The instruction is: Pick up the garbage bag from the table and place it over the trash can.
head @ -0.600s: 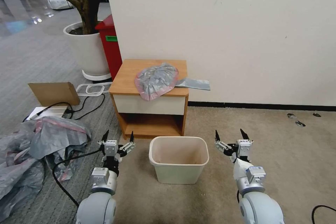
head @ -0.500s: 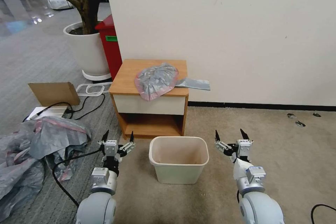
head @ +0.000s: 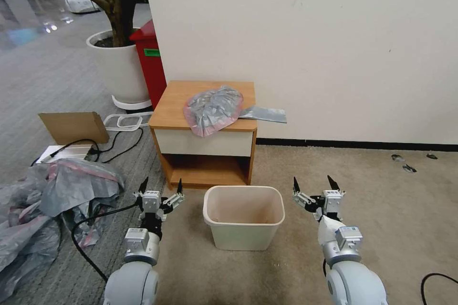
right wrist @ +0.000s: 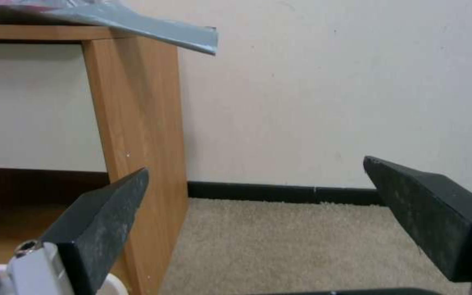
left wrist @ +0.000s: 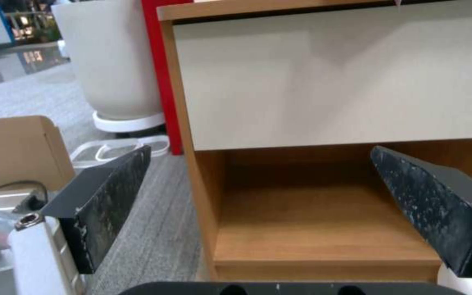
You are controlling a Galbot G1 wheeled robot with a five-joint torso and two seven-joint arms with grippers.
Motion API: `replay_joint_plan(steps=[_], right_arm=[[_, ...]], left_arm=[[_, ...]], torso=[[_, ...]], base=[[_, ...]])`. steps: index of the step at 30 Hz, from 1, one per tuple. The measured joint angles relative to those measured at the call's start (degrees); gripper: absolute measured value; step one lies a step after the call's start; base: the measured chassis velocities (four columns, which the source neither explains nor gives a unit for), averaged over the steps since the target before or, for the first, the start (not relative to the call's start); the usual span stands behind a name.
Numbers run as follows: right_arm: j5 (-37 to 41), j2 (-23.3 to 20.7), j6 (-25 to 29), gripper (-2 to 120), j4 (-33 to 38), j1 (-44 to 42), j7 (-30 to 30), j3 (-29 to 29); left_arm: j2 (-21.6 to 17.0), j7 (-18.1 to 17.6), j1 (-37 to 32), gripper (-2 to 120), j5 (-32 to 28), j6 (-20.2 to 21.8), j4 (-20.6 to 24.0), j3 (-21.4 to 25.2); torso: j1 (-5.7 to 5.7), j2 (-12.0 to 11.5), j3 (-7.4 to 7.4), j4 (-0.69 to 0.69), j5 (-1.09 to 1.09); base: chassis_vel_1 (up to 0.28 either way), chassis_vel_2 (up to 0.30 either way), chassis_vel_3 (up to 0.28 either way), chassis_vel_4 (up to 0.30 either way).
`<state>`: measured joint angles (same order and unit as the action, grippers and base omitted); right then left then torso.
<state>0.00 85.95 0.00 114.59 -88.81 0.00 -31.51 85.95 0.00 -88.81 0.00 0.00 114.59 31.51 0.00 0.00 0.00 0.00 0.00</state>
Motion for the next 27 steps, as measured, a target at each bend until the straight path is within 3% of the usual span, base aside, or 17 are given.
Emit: replay_joint_plan(steps=[23,27], right_arm=[[0.0,0.0,0.0,100,0.0,0.0,0.0,0.0],[0.4,0.3,-1.2,100,1.7,-0.4,0.1,-0.1]], left_arm=[[0.0,0.0,0.0,100,0.0,0.0,0.0,0.0],[-0.2,0.0,-0.8,100,-0.1,0.8,1.6,0.1]], torso=[[0.00,0.0,0.00,0.00,0.00],[0.00,0.0,0.00,0.00,0.00]], base=[[0.000,0.000,0.000,0.000],[0.000,0.000,0.000,0.000]])
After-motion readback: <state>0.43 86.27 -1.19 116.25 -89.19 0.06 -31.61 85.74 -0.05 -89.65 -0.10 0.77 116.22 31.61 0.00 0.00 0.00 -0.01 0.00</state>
